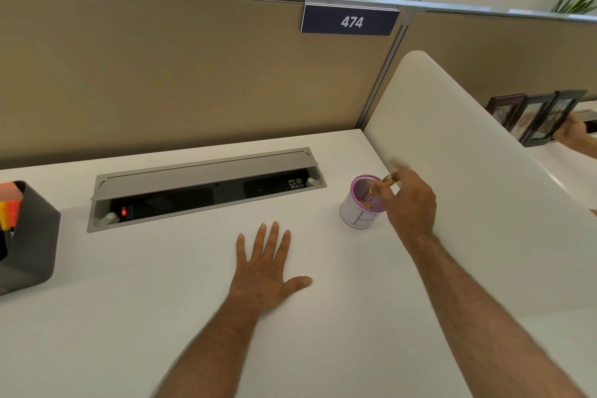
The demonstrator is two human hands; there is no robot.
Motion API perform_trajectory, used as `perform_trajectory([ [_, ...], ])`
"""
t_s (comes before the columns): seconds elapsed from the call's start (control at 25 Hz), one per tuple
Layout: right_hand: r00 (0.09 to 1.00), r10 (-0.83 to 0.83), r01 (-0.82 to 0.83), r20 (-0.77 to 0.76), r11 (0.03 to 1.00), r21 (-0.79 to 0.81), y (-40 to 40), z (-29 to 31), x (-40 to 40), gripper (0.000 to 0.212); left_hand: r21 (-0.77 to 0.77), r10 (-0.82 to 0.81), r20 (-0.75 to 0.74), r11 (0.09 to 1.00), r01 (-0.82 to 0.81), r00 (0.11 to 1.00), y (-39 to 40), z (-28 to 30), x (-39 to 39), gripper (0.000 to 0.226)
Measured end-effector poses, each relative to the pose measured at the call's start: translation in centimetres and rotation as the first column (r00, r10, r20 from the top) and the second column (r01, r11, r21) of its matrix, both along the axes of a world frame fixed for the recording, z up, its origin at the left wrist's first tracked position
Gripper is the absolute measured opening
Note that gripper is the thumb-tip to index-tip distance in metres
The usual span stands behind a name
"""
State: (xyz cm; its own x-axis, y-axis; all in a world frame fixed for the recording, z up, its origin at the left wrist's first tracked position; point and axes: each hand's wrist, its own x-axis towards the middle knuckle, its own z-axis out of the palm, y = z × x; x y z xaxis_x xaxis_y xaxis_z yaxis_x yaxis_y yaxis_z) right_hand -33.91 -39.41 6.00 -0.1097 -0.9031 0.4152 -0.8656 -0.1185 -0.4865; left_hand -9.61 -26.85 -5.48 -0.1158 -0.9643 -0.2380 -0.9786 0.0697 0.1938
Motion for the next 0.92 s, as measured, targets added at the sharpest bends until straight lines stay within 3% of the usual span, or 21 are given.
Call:
perform_trajectory([
  [0.04, 0.998, 0.021, -0.021, -0.061, 1.000, 0.007, 0.00, -0.24, -0.08, 0.035, 0.001, -0.002, 0.001, 1.000, 0.002, 1.000, 0.00, -0.02, 0.01, 0.102],
  [0.12, 0.999, 0.020, -0.020, -0.044, 1.000, -0.004, 0.02, -0.45, -0.04, 0.032, 0.000, -0.001, 0.004, 1.000, 0.001, 1.000, -0.05, -0.03, -0.01, 0.102],
  [0.2, 0.994, -0.021, 0.020, 0.106, 1.000, 0.012, 0.04, -0.19, 0.16, 0.039, -0.002, 0.001, 0.001, 1.000, -0.001, 1.000, -0.06, -0.06, 0.00, 0.102],
  [0.4, 0.933, 0.019, -0.022, 0.358, 1.000, 0.004, -0.24, -0.45, 0.11, 0.025, -0.003, 0.000, -0.001, 1.000, 0.000, 1.000, -0.06, -0.19, 0.01, 0.103],
  [0.56, 0.910, 0.010, -0.015, 0.415, 1.000, 0.009, -0.36, -0.34, 0.22, 0.028, -0.005, 0.001, -0.002, 1.000, -0.001, 1.000, -0.09, -0.26, 0.03, 0.102],
  [0.68, 0.927, 0.050, -0.041, 0.371, 0.999, -0.031, -0.27, -0.27, 0.39, 0.030, -0.007, 0.004, -0.007, 1.000, -0.004, 1.000, -0.04, -0.28, 0.02, 0.102],
  [0.84, 0.917, 0.050, -0.011, 0.397, 0.995, -0.100, 0.17, -0.10, 0.67, 0.056, -0.007, 0.003, -0.008, 1.000, -0.003, 1.000, -0.01, -0.23, 0.01, 0.104],
  [0.92, 0.916, 0.058, -0.004, 0.398, 0.991, -0.134, 0.10, 0.01, 0.61, 0.059, -0.003, 0.003, -0.012, 1.000, -0.003, 1.000, 0.00, -0.15, 0.05, 0.103],
])
